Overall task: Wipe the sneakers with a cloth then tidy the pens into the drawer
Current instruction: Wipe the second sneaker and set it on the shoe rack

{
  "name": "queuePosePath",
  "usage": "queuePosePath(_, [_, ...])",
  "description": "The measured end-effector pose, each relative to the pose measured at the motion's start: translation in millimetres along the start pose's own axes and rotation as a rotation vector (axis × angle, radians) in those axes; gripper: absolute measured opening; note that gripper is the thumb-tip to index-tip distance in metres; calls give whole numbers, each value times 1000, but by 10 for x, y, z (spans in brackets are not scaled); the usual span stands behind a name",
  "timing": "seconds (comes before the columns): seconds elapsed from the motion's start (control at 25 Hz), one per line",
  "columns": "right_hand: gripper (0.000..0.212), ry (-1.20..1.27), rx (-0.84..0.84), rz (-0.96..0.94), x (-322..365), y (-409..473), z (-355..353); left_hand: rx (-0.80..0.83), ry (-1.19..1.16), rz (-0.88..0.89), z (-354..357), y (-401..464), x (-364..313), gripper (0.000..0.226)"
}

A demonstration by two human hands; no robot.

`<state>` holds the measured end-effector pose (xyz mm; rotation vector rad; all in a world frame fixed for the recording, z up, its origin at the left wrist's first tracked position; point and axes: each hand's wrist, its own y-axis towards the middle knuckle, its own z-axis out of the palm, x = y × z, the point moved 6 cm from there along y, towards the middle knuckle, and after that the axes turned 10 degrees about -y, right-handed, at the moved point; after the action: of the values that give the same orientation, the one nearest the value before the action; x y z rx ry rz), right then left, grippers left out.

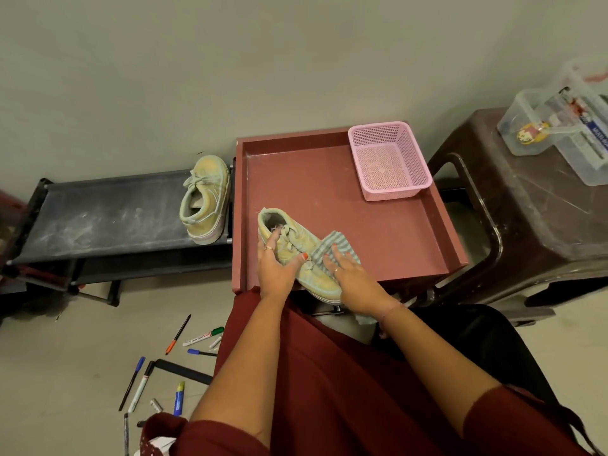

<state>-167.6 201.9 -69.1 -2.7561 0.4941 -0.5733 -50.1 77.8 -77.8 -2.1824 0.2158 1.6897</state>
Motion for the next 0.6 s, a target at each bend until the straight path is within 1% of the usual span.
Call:
queuePosePath(0.12, [82,249,98,-22,-142,184,-36,11,-25,-8,2,-4,-13,72])
queuePosePath(0.2, [83,347,103,-16,-253,144,-49,12,-41,-10,-2,-18,-18,70])
queuePosePath(0.36, [85,341,37,38,-299,-124,105,9,-127,-82,-14,5,95,64])
queuePosePath(0.48, [89,371,17,-8,-258,-453,267,70,-227,-104,10,-15,17,60])
queuePosePath(0.56, [82,423,37,29,-356,-502,102,131,-289,-117,51,-15,-10,56])
queuePosePath(0.6, [76,509,24,91,-428,-472,-43,151,-313,-126,70,-12,-11,54])
